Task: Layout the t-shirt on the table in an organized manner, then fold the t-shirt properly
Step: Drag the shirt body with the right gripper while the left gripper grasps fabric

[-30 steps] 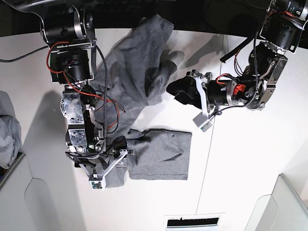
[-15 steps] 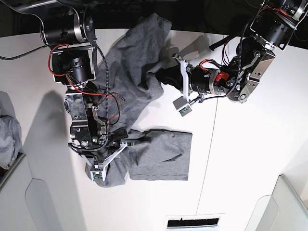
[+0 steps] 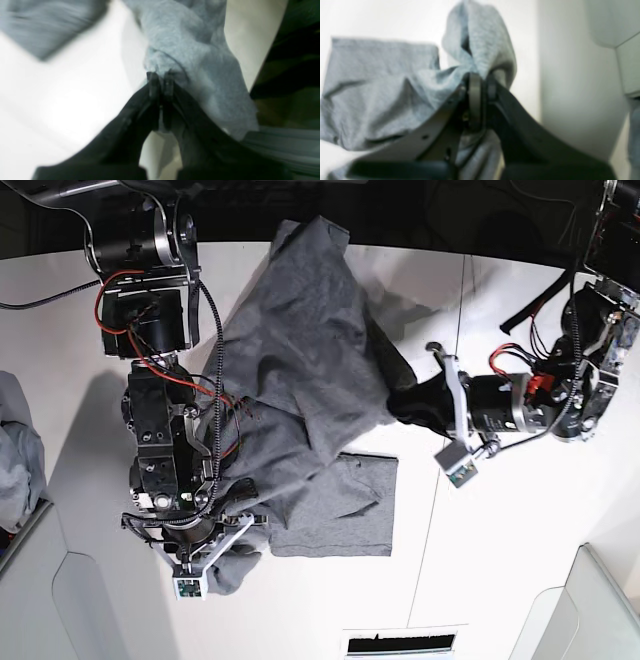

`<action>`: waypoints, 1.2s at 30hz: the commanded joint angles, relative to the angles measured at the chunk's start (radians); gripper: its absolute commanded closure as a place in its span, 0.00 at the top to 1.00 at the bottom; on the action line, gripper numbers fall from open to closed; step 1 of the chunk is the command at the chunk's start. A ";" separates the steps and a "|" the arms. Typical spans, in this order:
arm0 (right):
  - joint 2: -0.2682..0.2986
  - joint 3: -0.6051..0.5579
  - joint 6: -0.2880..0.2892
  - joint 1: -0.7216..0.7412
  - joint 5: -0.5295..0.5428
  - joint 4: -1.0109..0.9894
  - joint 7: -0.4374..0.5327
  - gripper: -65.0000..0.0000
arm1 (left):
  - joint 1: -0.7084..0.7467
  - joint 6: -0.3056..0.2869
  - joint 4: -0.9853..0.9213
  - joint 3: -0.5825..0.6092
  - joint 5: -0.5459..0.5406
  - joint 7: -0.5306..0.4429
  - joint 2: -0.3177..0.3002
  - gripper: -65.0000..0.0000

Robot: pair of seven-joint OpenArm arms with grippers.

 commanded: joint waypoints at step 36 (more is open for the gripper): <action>0.243 0.357 -0.024 -0.427 0.204 0.383 -0.033 0.53 | 0.232 -0.009 0.455 0.193 -0.241 0.218 0.056 0.37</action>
